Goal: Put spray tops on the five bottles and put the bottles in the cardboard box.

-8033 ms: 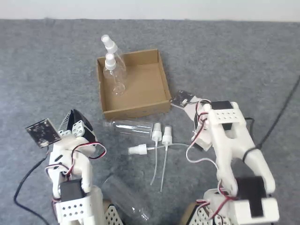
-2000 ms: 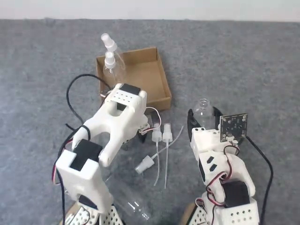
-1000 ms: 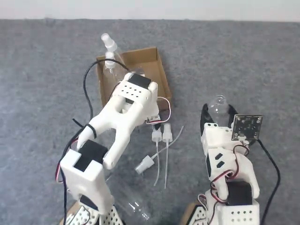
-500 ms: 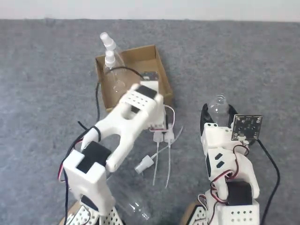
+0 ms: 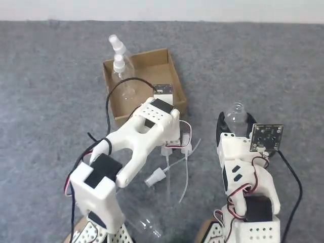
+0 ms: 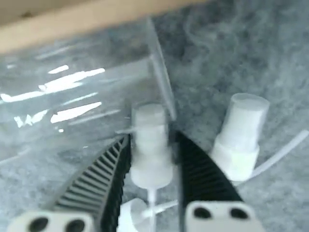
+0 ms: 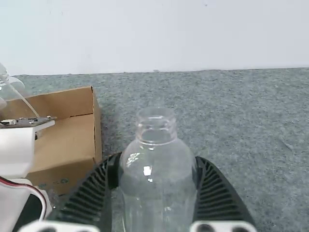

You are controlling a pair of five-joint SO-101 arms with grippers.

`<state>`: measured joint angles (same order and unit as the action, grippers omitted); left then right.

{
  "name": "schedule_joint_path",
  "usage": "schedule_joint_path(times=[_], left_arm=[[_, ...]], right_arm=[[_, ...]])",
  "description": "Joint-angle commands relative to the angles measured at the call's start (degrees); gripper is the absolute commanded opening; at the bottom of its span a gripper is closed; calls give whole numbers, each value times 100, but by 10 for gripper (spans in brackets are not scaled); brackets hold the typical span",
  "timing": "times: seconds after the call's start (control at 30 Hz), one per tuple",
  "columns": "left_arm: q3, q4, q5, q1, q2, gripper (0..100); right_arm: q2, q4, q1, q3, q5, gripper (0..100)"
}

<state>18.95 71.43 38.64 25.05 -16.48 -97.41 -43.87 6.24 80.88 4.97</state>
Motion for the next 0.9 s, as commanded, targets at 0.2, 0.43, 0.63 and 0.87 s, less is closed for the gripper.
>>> schedule_joint_path(times=[0.2, 0.43, 0.63, 0.87], left_arm=[[-251, 642, 132, 633, 132, 11], [-866, 1415, 466, 624, 141, 11], [-1121, 1688, 475, 624, 141, 11], [-1103, 1802, 484, 624, 756, 11]], right_arm=[[-127, 154, -57, -70, 44, 69], [-127, 154, -31, -70, 44, 69], [-127, 154, -13, -62, 44, 69], [-127, 154, -4, -62, 44, 69]])
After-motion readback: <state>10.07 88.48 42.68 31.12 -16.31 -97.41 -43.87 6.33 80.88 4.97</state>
